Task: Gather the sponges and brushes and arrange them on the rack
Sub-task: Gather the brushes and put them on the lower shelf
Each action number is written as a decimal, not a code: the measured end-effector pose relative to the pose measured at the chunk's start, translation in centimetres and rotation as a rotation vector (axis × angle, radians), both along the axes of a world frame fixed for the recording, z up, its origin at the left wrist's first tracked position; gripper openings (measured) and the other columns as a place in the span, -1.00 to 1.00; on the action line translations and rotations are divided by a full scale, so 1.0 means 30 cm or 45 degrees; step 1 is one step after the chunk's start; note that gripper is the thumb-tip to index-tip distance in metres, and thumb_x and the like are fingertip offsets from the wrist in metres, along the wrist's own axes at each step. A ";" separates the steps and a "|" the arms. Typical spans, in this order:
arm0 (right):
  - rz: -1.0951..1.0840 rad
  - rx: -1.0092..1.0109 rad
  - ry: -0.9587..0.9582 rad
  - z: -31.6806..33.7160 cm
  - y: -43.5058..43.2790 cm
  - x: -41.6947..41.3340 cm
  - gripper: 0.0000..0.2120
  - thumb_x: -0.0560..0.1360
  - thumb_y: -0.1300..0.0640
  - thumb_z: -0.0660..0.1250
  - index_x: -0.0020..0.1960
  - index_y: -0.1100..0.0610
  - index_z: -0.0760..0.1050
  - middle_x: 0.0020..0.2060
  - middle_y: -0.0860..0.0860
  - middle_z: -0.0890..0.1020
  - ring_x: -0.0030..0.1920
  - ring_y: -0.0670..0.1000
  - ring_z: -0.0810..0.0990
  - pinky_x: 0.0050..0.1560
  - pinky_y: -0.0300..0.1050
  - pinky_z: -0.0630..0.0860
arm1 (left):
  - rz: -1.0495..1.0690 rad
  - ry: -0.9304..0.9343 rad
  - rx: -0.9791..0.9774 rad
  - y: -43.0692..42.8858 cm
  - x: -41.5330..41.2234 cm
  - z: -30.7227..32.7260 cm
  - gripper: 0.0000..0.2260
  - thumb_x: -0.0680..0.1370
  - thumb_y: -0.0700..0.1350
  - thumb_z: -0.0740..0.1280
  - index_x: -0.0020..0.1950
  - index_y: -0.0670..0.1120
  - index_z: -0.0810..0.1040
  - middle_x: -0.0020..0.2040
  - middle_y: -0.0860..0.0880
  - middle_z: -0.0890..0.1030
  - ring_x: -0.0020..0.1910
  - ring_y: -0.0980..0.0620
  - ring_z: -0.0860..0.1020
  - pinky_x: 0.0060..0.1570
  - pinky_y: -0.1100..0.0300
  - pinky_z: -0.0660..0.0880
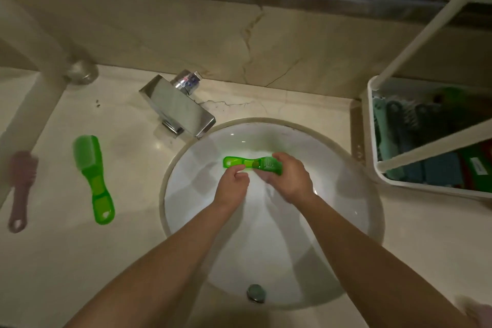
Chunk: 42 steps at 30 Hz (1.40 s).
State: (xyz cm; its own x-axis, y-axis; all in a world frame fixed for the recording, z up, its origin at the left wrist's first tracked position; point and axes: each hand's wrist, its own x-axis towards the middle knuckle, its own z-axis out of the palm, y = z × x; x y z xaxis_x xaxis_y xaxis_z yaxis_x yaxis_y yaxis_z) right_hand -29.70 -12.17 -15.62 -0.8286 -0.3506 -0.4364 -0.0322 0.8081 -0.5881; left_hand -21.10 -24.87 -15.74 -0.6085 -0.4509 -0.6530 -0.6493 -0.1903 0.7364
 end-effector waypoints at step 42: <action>0.123 -0.482 -0.293 0.420 -0.155 0.390 -0.76 0.50 0.15 0.36 0.12 0.18 0.45 -0.15 0.07 0.52 -0.26 -0.06 0.50 -0.37 -0.40 0.39 | 0.397 0.217 0.021 -0.019 0.327 0.368 -0.79 0.63 -0.11 0.17 -0.15 -0.05 0.51 -0.07 -0.11 0.61 -0.06 -0.06 0.58 0.08 -0.02 0.56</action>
